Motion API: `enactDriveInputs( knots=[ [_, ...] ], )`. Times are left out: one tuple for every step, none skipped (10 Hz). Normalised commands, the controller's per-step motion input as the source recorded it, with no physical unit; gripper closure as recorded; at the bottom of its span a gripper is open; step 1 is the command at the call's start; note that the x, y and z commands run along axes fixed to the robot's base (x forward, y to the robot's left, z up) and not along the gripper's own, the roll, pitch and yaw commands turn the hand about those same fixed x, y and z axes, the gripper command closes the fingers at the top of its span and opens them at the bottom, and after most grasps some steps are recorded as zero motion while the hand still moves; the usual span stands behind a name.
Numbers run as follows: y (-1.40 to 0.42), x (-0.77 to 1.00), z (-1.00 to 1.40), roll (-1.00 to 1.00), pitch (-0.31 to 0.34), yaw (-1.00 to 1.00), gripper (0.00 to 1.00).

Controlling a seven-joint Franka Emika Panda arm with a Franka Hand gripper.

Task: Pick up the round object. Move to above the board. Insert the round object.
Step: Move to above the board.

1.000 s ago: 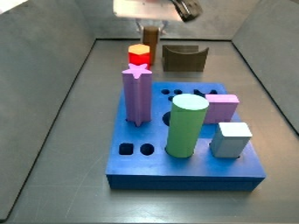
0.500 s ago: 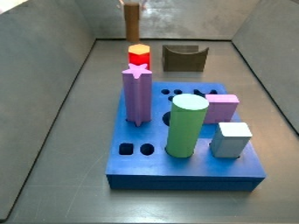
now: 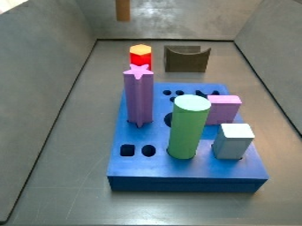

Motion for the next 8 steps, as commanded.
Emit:
enactDriveInputs(
  knots=[
    [0.06,-0.1,0.47,0.03,0.046,-0.04,1.0],
    [0.05,-0.07,0.36,0.04,0.059,-0.03,1.0],
    [-1.0,0.25,0.19,0.34,0.351,-0.12,1.0],
    [-1.0,0.26,0.17,0.34,0.356,-0.11,1.0],
    [-1.0,0.26,0.17,0.28,0.32,-0.03,1.0],
    [-1.0,0.26,0.18,0.14,0.263,-0.03,1.0],
    [-1.0,0.27,0.18,0.06,0.204,-0.01,1.0],
    [-1.0,0.28,0.18,0.0,0.182,0.01,1.0]
  ],
)
